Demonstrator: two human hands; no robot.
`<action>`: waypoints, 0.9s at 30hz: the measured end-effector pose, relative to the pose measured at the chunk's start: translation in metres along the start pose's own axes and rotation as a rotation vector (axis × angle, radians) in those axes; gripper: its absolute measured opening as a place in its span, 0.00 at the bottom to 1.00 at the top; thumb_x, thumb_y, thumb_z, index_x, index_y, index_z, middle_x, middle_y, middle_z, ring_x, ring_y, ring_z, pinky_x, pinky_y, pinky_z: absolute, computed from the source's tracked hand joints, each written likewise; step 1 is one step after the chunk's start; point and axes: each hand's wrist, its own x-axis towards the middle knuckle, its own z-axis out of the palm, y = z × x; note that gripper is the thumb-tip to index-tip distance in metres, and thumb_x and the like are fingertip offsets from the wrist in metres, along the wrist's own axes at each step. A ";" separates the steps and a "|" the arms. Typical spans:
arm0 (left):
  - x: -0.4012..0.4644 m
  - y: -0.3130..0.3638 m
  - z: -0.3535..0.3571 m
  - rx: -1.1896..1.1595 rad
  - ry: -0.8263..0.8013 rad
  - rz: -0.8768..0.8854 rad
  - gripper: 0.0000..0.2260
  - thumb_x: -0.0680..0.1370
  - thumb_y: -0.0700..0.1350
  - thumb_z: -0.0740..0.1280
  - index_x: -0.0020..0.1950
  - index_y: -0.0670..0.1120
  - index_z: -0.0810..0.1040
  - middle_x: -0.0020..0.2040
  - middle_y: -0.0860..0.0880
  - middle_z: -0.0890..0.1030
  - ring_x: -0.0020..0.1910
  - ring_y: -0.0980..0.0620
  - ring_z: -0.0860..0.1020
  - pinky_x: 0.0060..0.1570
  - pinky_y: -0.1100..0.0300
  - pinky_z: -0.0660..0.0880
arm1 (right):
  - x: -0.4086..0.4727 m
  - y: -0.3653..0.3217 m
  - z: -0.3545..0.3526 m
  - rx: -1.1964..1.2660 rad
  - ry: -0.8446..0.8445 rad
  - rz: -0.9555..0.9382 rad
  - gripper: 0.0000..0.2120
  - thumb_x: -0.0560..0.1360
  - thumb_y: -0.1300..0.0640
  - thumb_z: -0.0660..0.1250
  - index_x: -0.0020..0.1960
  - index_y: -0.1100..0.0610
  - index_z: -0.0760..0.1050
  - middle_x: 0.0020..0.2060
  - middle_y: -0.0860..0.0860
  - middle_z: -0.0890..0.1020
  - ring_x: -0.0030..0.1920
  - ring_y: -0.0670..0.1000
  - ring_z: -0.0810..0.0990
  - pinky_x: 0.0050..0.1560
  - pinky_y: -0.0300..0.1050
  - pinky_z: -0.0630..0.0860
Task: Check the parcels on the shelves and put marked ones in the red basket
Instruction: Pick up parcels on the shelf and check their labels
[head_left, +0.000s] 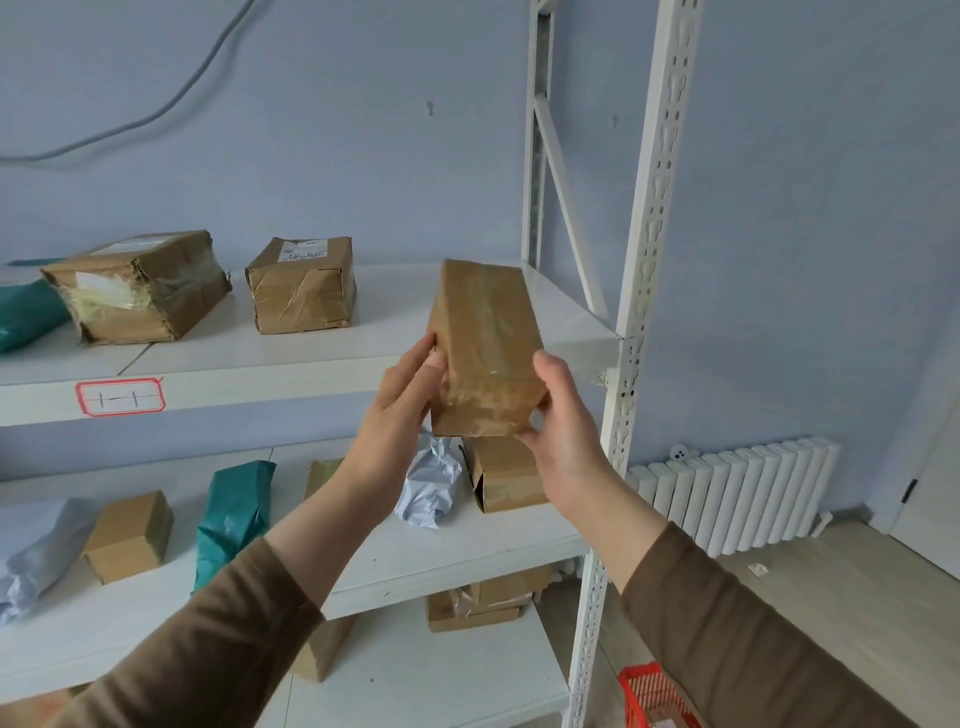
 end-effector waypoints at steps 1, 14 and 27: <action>-0.004 -0.003 -0.001 -0.057 -0.026 -0.047 0.24 0.82 0.62 0.63 0.77 0.56 0.72 0.71 0.56 0.78 0.68 0.60 0.77 0.74 0.54 0.69 | -0.005 0.001 0.002 -0.121 0.007 -0.082 0.26 0.72 0.37 0.68 0.67 0.47 0.76 0.64 0.50 0.81 0.66 0.52 0.79 0.63 0.51 0.78; -0.041 -0.008 0.009 0.076 -0.025 0.122 0.40 0.71 0.45 0.81 0.74 0.56 0.59 0.66 0.59 0.76 0.63 0.66 0.78 0.53 0.67 0.79 | -0.033 0.033 -0.024 -0.874 -0.098 -0.723 0.51 0.70 0.40 0.78 0.81 0.45 0.49 0.83 0.45 0.42 0.83 0.51 0.50 0.71 0.63 0.72; -0.029 -0.026 0.003 -0.084 0.034 0.199 0.37 0.70 0.47 0.78 0.75 0.52 0.64 0.66 0.50 0.79 0.66 0.51 0.80 0.59 0.55 0.81 | -0.027 0.038 -0.038 -0.779 -0.109 -0.665 0.57 0.69 0.37 0.77 0.82 0.40 0.40 0.82 0.43 0.56 0.82 0.47 0.56 0.76 0.47 0.64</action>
